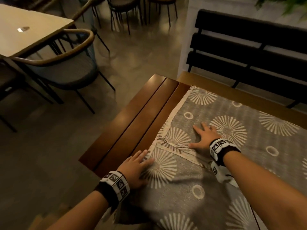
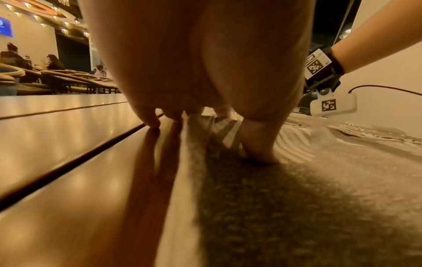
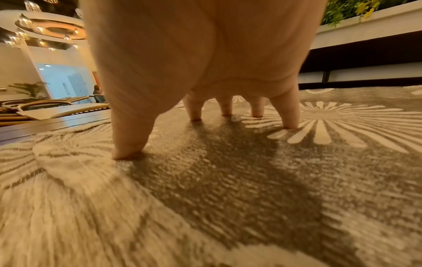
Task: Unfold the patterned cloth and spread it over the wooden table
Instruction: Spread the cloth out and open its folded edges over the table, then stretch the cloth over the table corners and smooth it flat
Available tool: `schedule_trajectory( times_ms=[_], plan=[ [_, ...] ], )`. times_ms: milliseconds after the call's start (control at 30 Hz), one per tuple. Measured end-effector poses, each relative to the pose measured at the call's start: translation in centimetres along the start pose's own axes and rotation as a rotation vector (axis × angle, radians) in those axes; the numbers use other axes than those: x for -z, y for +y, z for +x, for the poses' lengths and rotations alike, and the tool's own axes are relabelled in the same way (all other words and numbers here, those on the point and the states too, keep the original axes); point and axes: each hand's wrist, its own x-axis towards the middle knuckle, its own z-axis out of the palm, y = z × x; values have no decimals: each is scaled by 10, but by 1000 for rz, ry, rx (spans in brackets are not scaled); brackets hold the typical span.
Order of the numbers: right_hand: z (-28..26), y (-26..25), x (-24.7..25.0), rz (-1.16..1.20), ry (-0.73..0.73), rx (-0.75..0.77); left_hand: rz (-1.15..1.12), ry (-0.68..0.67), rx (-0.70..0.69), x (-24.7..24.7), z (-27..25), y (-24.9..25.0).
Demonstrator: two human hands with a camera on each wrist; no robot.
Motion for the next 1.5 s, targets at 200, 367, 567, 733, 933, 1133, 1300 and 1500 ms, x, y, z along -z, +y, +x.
schedule_trajectory(
  times_ms=[200,367,567,733,933,1133,1300,1500],
  plan=[
    [-8,1,5,36,4,67,102,101,25,25,-12,42],
    [-41,50,4,163,187,-15,52,53,-296,16,-1,123],
    [-129,138,-10,159,195,-235,99,-39,-499,9,32,214],
    [-191,207,-41,229,211,-352,116,-6,-509,-15,26,274],
    [-217,285,-68,5,148,-207,48,53,-378,-65,2,349],
    [-199,311,-59,-338,167,152,-58,54,34,-119,-13,431],
    [-178,301,-49,-452,48,260,-98,23,174,-125,-4,456],
    [-173,299,-47,-521,-33,278,-310,18,377,-95,25,489]
  ],
)
